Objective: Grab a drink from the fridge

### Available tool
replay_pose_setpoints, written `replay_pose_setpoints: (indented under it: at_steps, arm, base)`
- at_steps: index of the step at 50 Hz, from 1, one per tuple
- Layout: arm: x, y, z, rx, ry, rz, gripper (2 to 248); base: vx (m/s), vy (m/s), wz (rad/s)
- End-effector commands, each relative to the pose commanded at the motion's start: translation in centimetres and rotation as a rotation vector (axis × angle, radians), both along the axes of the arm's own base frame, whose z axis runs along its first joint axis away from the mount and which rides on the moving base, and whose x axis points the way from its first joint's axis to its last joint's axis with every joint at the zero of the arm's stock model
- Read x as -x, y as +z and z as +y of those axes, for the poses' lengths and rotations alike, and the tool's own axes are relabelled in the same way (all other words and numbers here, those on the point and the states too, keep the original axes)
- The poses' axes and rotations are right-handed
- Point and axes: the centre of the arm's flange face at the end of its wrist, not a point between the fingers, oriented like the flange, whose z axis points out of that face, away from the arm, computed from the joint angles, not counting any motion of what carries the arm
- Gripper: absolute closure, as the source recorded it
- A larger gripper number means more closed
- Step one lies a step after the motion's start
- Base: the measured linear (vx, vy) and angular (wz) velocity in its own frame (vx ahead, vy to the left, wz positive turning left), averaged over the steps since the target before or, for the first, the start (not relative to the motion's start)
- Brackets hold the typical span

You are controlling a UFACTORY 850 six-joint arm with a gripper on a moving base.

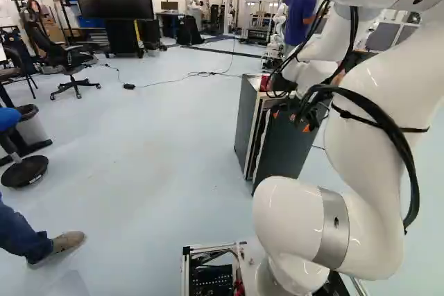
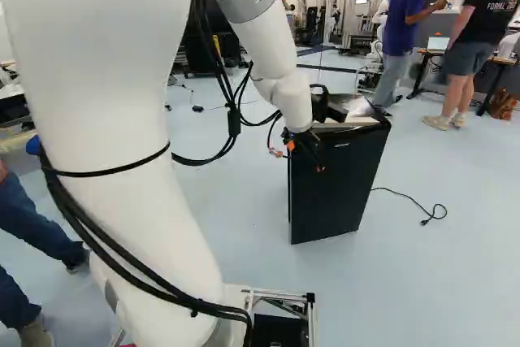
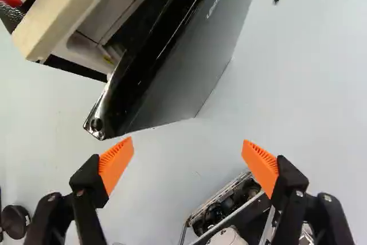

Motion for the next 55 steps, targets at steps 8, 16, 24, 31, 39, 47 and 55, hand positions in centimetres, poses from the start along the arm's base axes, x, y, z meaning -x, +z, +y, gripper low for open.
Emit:
replay_pose_setpoints:
  at_steps: [8, 16, 24, 31, 39, 47, 55]
  arm:
    - [-1.6, 0.0, 0.5, 0.009, 0.023, -0.013, 3]
    - [-3.2, 0.1, 1.0, 0.022, 0.043, -0.031, 3]
    - [-4.8, 0.1, 1.5, 0.034, 0.063, -0.048, 3]
    - [-6.3, 0.1, 1.9, 0.045, 0.079, -0.065, 3]
    - [-7.2, 0.2, 2.1, 0.052, 0.088, -0.077, 3]
    - [-7.0, 0.2, 2.2, 0.053, 0.087, -0.077, 3]
    - [-5.8, 0.3, 2.1, 0.058, 0.079, -0.079, 3]
  base:
    - [0.000, 0.000, 0.000]
    - [0.000, 0.000, 0.000]
    - [0.000, 0.000, 0.000]
    - [0.000, 0.000, 0.000]
    - [0.000, 0.000, 0.000]
    - [0.000, 0.000, 0.000]
    - [0.000, 0.000, 0.000]
